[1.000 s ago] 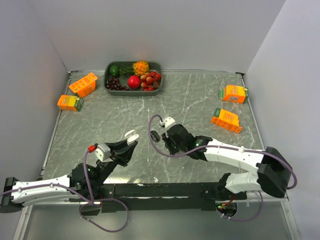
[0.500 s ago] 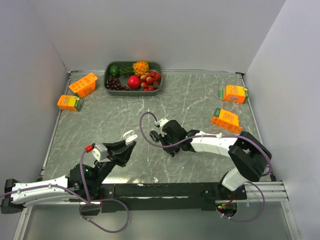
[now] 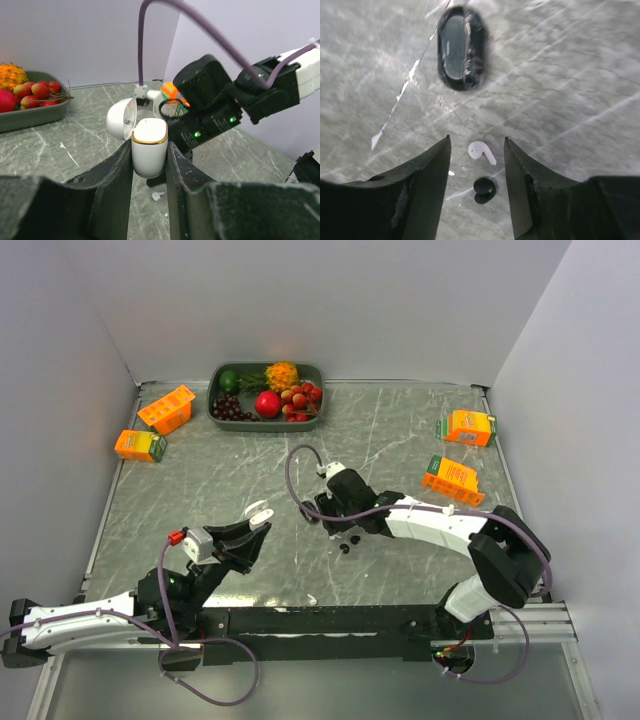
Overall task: Insert the wireless bluetooth earbuds into the charging case
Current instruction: Pick up the earbud from the center of the board.
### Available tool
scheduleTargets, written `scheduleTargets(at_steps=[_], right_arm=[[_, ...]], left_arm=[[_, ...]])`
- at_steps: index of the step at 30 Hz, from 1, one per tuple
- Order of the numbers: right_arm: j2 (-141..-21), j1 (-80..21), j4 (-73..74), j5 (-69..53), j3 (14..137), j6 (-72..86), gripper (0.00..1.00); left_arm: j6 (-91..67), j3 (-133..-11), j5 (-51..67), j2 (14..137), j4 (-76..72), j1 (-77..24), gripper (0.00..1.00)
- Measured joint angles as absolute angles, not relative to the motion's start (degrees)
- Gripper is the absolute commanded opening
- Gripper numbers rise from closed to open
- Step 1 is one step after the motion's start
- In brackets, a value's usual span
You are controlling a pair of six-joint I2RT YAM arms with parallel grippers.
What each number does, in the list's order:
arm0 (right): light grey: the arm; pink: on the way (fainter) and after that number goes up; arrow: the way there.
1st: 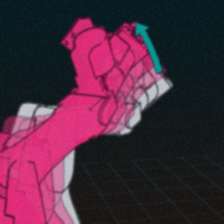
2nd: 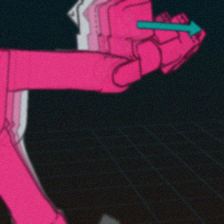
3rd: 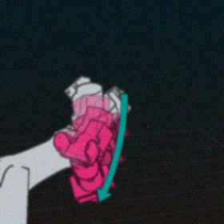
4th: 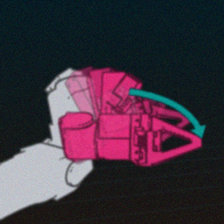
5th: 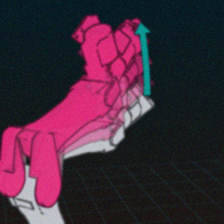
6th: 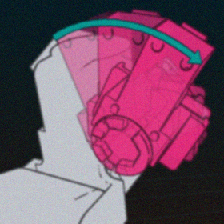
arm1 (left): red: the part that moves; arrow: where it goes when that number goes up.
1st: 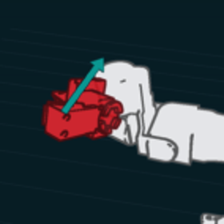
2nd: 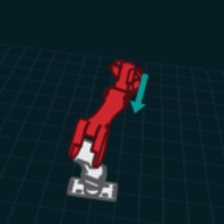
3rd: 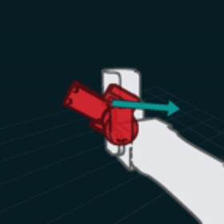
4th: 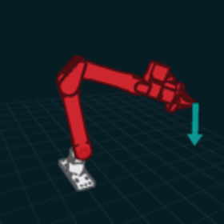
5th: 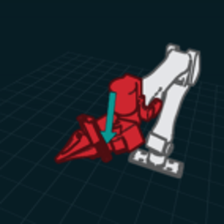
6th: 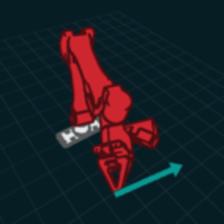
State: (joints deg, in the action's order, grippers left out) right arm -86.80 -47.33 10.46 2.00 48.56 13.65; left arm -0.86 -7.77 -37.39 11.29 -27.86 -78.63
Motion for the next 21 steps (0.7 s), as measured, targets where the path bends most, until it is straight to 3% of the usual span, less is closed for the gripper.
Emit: scheduleTargets(at_steps=[7, 21], right_arm=[[-84.3, -51.0, 14.2, 7.7, 50.5, 14.6, 0.42], [-90.6, -56.8, 17.6, 13.1, 50.4, 11.0, 0.43]], left_arm=[[-0.9, -7.7, -37.4, 10.7, -27.6, -78.6, 0.01], [-0.9, -7.7, -37.4, 10.3, -26.9, -78.6, 0.01]])
